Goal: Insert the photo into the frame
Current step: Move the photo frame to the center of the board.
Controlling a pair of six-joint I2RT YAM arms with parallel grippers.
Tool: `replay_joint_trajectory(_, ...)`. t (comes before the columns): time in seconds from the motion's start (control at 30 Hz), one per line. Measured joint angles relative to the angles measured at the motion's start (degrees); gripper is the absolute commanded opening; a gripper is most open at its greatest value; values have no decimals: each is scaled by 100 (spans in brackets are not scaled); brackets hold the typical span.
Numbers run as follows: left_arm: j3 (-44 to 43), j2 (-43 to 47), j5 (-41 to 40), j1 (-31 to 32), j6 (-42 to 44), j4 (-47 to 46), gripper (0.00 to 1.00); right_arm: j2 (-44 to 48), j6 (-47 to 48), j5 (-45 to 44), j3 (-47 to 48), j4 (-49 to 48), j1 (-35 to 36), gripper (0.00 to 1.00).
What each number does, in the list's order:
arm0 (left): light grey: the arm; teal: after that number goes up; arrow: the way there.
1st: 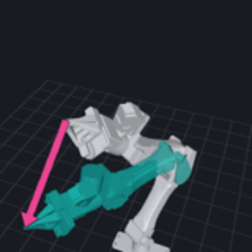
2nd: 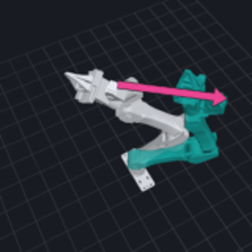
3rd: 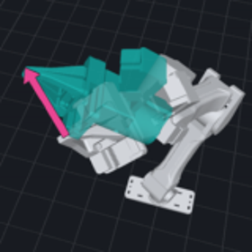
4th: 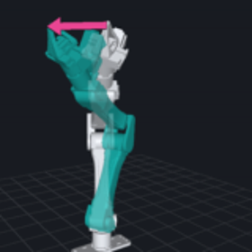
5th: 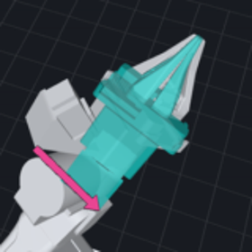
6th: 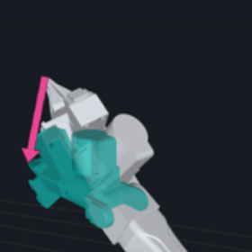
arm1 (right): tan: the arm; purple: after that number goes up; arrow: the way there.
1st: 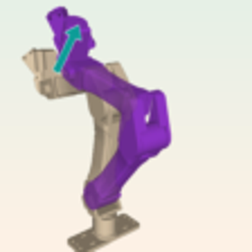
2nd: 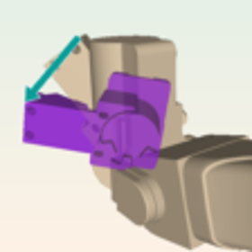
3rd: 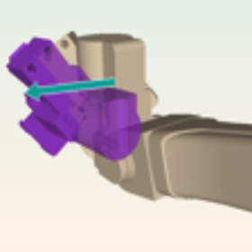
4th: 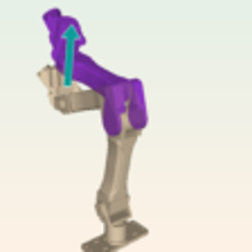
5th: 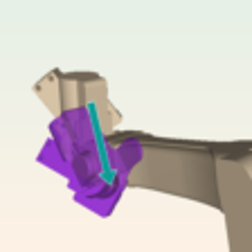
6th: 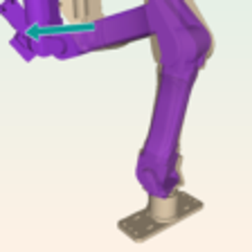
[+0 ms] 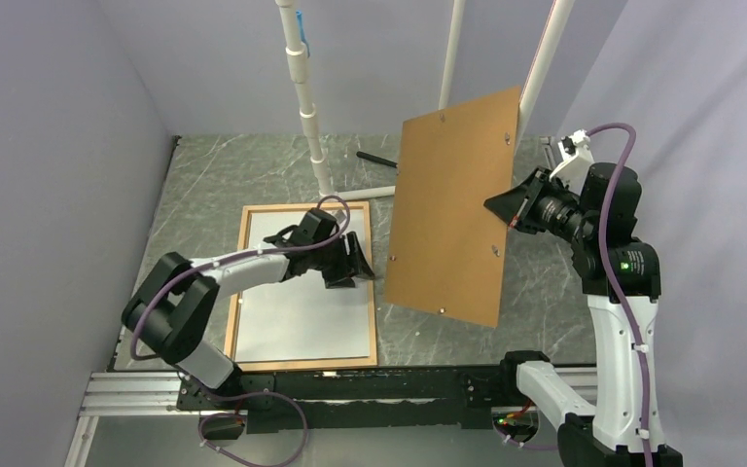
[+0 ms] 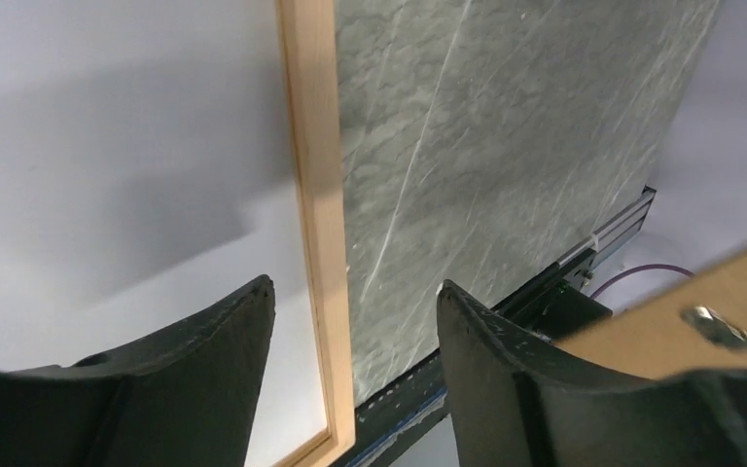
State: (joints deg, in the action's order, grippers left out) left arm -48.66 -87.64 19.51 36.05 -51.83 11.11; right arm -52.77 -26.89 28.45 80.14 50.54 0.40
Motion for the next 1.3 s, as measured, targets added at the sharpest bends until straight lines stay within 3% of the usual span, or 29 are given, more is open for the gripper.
replay_joint_trajectory(0.4, 24, -1110, 297, 413, -393, -1513, 50, 4, -39, 35, 387, 87, 0, 0)
replay_joint_trajectory(0.53, -225, -1458, 363, 570, -514, -1770, 44, 22, 50, -125, 481, 282, 0, 0)
replay_joint_trajectory(0.77, -929, -2079, 367, 970, -647, -1864, 43, 105, 258, -455, 673, 544, 0, 0)
replay_joint_trajectory(0.93, -1379, -2498, 417, 1193, -822, -2055, 50, 153, 385, -640, 737, 675, 2, 0)
replay_joint_trajectory(1.03, -1561, -2699, 452, 1296, -977, -2299, 60, 153, 444, -702, 737, 706, 2, 0)
replay_joint_trajectory(1.17, -1491, -2715, 474, 1342, -1130, -2643, 75, 151, 485, -715, 737, 732, 2, 0)
replay_joint_trajectory(1.3, -1045, -2356, 461, 1283, -1211, -2942, 80, 146, 470, -579, 734, 728, 0, 0)
